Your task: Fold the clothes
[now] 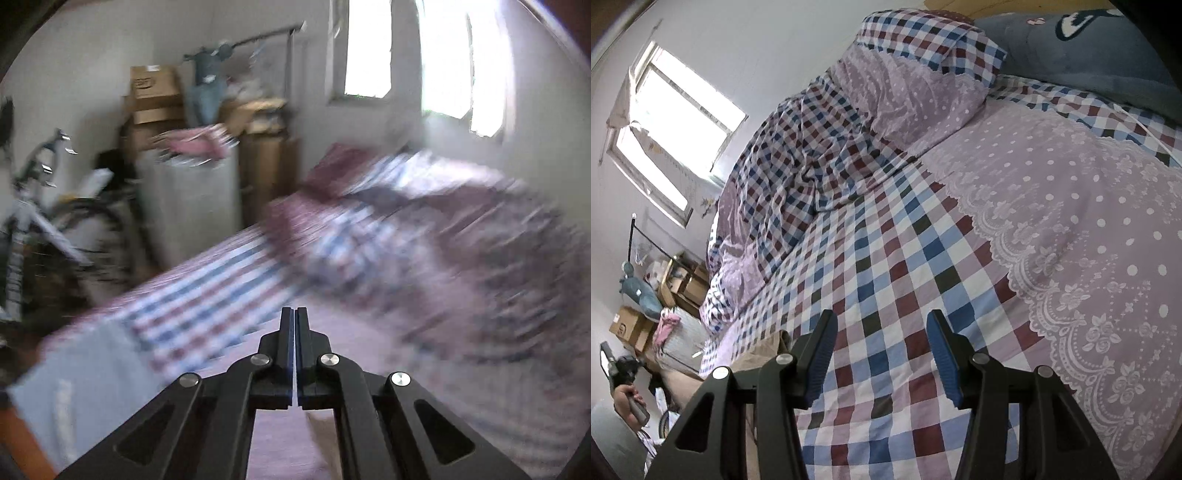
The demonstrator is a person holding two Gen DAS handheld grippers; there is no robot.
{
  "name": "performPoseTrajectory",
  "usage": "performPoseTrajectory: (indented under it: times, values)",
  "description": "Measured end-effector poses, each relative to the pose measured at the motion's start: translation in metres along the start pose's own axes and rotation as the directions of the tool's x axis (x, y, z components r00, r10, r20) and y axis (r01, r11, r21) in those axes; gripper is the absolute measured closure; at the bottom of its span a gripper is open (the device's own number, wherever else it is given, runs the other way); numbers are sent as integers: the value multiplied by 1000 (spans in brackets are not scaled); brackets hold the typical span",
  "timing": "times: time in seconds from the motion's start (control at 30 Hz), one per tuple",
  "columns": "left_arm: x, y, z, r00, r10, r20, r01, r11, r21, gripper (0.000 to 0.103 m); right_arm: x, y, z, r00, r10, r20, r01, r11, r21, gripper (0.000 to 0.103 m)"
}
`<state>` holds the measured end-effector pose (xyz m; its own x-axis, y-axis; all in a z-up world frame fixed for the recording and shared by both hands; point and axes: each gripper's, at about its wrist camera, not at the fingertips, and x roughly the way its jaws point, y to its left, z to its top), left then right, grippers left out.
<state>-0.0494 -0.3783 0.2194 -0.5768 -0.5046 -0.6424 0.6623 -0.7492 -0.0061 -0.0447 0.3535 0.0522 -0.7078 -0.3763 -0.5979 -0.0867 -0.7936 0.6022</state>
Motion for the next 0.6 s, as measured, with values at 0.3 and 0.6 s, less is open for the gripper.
performPoseTrajectory:
  times: [0.3,0.6]
  values:
    - [4,-3,-144,819,-463,-338,492,870,1,52,12,9,-10,999,-20,-41,18,999,-51,48]
    - [-27,-25,-258,737,-467,-488,580,808,103,52,16,21,-19,997,-34,-63,28,995,-98,48]
